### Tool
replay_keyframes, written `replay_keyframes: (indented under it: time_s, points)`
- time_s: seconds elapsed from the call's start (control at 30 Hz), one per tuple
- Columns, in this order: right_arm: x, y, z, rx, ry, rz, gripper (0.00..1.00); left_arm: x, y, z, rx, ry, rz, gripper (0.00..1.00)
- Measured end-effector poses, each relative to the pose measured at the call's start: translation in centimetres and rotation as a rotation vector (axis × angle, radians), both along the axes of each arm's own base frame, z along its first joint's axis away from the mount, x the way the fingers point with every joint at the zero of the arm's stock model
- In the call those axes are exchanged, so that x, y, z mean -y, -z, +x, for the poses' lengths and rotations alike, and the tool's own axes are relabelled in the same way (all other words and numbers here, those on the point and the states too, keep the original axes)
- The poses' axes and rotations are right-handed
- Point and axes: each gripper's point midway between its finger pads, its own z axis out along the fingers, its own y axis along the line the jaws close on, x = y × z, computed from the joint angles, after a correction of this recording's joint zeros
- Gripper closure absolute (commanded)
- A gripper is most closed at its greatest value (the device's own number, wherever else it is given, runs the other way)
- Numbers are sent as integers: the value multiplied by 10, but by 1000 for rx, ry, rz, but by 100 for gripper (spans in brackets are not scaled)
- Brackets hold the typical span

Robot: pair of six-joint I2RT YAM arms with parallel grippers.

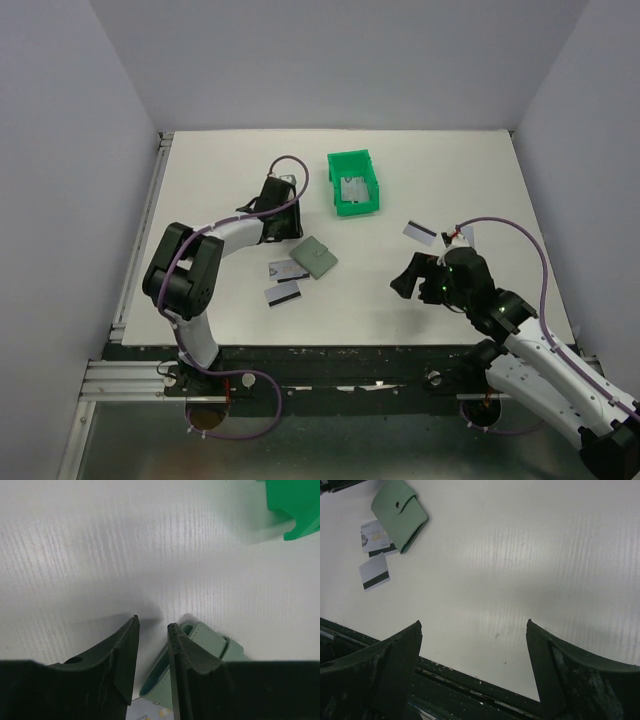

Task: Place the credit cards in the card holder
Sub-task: Move the card holder to the corner of the board.

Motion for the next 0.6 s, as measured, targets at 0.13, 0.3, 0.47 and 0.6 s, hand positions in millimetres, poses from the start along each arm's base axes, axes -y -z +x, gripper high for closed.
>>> replay_keyframes:
  time_s: [0.13,0.3,0.47,0.6]
  points:
    - [1,1,-1,-5,0,-4,8,2,8,-5,-21,5,18,62]
    - [1,1,-1,-6,2,-5,8,19,10,-15,-21,48,27,64]
    - [2,2,-2,-8,3,-7,8,43,10,-30,-23,108,23,65]
    - [3,1,-3,-7,4,-8,8,57,11,-40,-24,133,10,65]
